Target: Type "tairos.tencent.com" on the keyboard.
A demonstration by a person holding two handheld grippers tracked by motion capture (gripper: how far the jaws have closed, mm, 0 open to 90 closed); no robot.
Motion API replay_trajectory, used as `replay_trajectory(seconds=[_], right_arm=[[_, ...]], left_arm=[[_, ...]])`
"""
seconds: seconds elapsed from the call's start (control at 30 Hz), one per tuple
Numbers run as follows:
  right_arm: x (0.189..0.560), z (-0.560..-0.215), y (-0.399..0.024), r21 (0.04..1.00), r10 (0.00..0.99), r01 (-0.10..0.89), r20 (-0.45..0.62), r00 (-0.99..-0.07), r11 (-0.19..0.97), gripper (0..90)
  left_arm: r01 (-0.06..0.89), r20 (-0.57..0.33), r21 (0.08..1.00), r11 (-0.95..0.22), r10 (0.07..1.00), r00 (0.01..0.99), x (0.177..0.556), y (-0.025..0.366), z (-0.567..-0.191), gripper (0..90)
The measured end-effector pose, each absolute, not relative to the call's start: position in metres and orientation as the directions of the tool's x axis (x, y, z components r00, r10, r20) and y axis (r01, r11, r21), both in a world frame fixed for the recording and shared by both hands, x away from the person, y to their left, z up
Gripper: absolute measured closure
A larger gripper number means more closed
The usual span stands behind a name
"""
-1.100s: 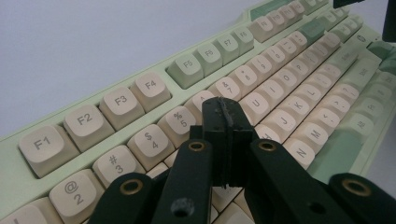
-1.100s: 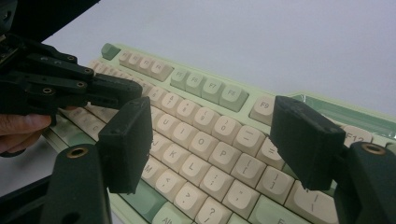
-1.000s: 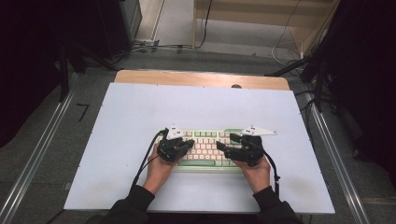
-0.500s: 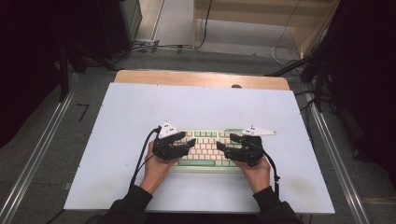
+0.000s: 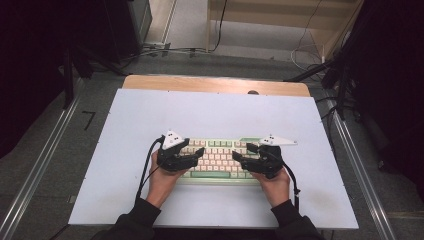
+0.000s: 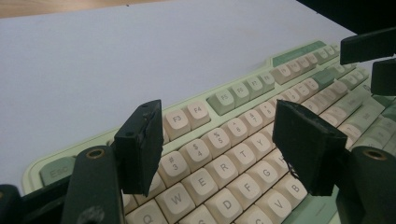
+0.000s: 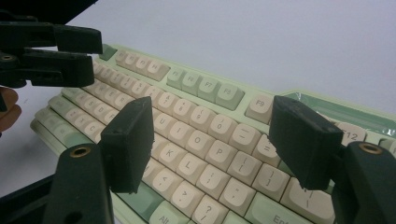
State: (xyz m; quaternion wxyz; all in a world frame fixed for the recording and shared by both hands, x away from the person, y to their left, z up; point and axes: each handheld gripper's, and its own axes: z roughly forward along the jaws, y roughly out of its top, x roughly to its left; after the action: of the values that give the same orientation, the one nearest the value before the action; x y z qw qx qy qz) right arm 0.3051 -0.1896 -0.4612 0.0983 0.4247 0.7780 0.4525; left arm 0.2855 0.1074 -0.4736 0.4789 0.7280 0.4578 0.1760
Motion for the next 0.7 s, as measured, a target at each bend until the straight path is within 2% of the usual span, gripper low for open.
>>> replay_trajectory(seconds=[0.4,0.7], right_arm=[[0.305,-0.462,-0.189,0.788,0.751,0.57,0.228,-0.62,0.233,30.3],[0.304,-0.461,-0.19,0.79,0.749,0.566,0.225,-0.624,0.235,36.8]], left_arm=[[0.501,-0.201,0.862,-0.077,0.856,0.477,0.282,0.131,-0.471,34.3],[0.505,-0.204,0.861,-0.066,0.864,0.461,0.282,0.136,-0.471,34.3]])
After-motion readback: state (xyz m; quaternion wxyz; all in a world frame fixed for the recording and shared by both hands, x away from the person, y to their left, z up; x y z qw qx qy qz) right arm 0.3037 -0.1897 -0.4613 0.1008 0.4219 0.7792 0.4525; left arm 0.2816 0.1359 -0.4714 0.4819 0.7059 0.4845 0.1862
